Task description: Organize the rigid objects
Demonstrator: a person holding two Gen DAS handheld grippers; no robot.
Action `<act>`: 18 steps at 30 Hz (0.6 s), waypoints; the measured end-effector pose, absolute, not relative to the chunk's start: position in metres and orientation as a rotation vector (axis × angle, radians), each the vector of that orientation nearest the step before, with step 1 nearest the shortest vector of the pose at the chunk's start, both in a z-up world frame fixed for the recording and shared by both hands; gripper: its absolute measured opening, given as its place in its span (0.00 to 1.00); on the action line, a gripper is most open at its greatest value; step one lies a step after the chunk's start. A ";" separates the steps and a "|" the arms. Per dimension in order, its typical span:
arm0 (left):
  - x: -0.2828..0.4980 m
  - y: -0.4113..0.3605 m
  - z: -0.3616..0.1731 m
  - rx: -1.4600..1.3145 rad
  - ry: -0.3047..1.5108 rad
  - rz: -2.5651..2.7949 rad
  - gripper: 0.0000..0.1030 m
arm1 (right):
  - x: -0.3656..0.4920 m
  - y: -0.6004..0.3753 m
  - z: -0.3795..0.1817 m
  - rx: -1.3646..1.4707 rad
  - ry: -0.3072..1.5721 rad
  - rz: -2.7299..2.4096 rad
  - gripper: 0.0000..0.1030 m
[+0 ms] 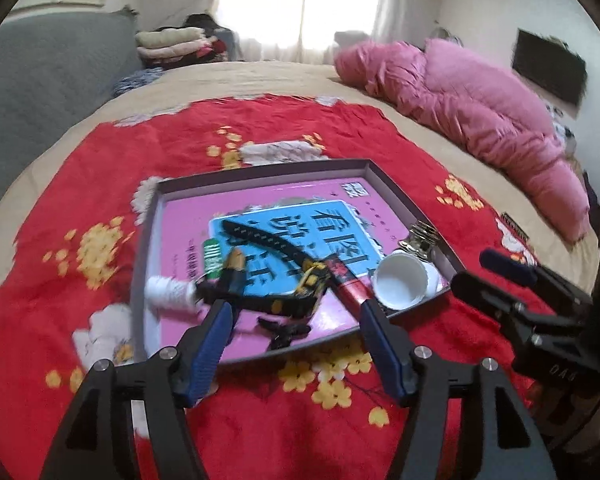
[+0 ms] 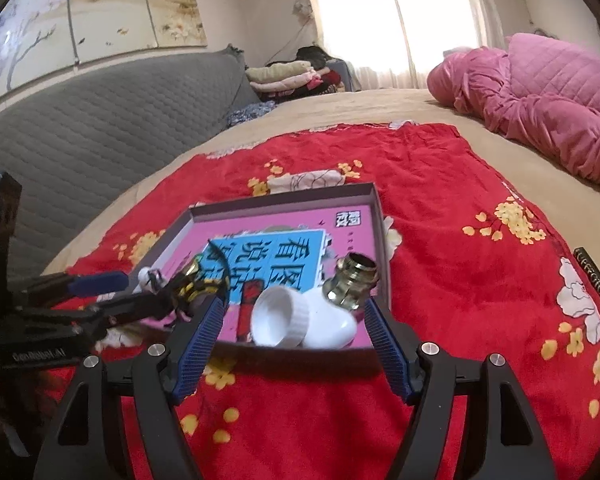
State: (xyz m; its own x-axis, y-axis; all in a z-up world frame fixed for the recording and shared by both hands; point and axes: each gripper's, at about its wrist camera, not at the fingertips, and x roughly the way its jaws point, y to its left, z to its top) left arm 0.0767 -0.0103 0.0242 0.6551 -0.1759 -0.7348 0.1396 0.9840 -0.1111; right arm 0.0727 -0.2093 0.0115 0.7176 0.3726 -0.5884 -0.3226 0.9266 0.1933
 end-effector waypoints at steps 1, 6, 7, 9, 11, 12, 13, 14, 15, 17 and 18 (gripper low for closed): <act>0.073 -0.007 0.025 -0.058 0.830 -0.172 0.64 | 0.070 -0.208 0.011 0.074 0.670 0.382 0.72; 0.058 0.007 0.030 -0.067 0.796 -0.093 0.64 | 0.053 -0.201 0.012 0.050 0.684 0.371 0.72; 0.056 0.009 0.030 -0.067 0.794 -0.079 0.64 | 0.050 -0.200 0.013 0.044 0.687 0.369 0.72; 0.053 0.012 0.028 -0.077 0.802 -0.070 0.64 | 0.044 -0.195 0.014 0.029 0.689 0.360 0.72; 0.047 0.015 0.025 -0.090 0.819 -0.059 0.64 | 0.038 -0.191 0.016 0.016 0.693 0.362 0.72; 0.045 0.016 0.024 -0.094 0.824 -0.058 0.64 | 0.036 -0.189 0.017 0.013 0.693 0.366 0.72; 0.042 0.016 0.024 -0.093 0.827 -0.055 0.64 | 0.034 -0.187 0.018 0.013 0.692 0.371 0.72; 0.040 0.015 0.024 -0.087 0.831 -0.048 0.64 | 0.031 -0.184 0.019 0.011 0.691 0.378 0.72; 0.038 0.015 0.023 -0.081 0.835 -0.040 0.64 | 0.028 -0.181 0.021 0.004 0.692 0.377 0.72; 0.031 0.014 0.023 -0.081 0.840 -0.024 0.64 | 0.023 -0.176 0.023 -0.001 0.691 0.374 0.72; 0.030 0.014 0.023 -0.085 0.842 -0.024 0.64 | 0.022 -0.175 0.025 -0.003 0.690 0.373 0.72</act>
State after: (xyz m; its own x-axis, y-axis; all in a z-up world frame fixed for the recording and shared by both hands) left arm 0.0295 0.0141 0.0235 0.6659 -0.0555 -0.7440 -0.0122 0.9963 -0.0853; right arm 0.0217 -0.1747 0.0248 0.7078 0.3349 -0.6219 -0.3368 0.9340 0.1196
